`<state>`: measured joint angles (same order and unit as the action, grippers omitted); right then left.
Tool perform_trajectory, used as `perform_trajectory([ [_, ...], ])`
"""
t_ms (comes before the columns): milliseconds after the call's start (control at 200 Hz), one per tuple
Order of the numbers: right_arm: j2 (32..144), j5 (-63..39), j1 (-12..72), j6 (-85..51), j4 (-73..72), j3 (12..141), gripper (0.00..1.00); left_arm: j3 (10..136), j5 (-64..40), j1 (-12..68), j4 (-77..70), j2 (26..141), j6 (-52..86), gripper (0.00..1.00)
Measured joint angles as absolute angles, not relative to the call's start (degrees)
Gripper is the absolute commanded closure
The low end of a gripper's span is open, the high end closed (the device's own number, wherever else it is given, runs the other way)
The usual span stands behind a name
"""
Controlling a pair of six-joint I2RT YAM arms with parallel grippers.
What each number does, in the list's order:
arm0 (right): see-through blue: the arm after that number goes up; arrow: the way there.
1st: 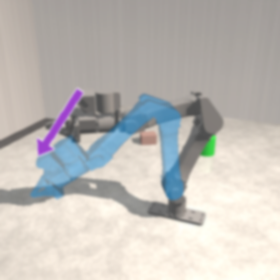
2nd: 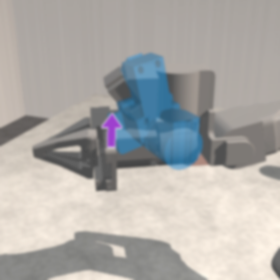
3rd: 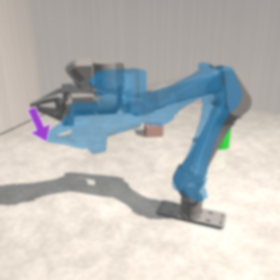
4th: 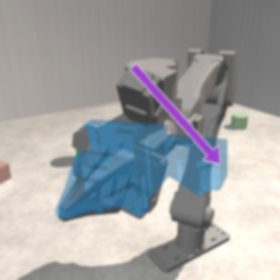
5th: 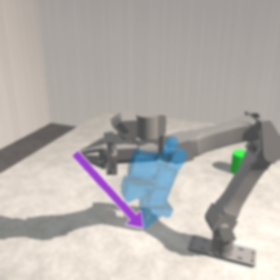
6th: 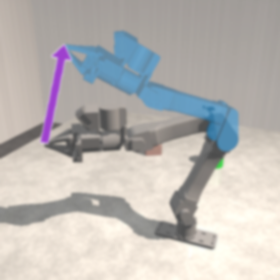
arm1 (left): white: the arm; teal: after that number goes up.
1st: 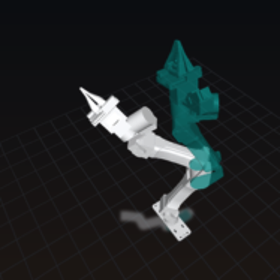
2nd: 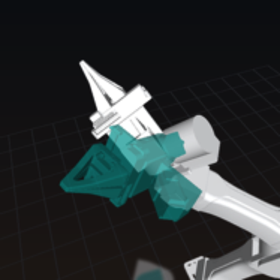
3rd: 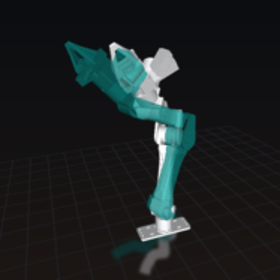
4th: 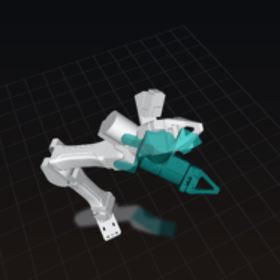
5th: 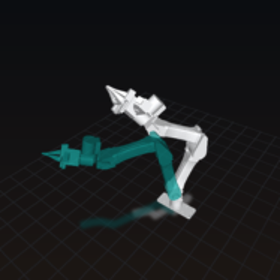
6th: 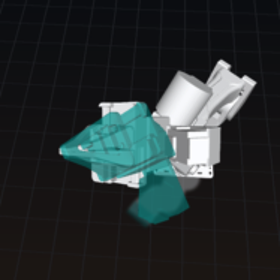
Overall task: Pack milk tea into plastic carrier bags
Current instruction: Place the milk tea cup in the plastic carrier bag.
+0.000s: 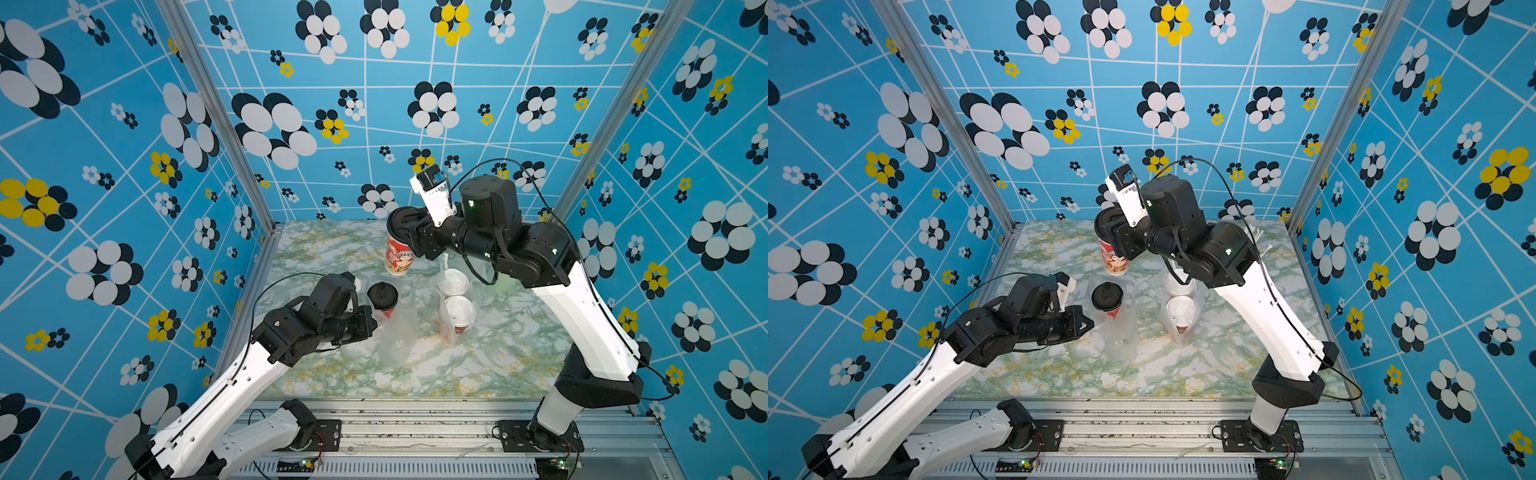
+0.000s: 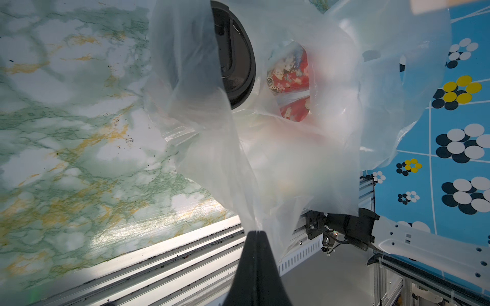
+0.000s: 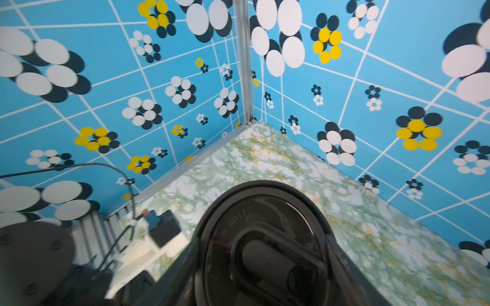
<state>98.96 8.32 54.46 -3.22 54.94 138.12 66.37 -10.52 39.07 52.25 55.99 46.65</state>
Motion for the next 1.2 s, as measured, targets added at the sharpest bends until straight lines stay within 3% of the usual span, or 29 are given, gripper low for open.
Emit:
perform_trajectory([
  [245, 97.3, 11.7, 60.3, -7.0, 55.7, 128.5, 0.42, 66.3, -10.5, 39.0, 52.2, 54.4, 46.2, 1.00],
  [595, 92.3, 13.0, 61.5, -12.6, 52.4, 111.4, 0.43, 64.3, -10.8, 38.7, 52.2, 53.5, 45.8, 1.00],
  [1200, 86.9, 13.7, 64.1, -19.6, 35.6, 87.3, 0.43, 64.3, -10.7, 38.6, 50.8, 52.5, 46.6, 1.00],
])
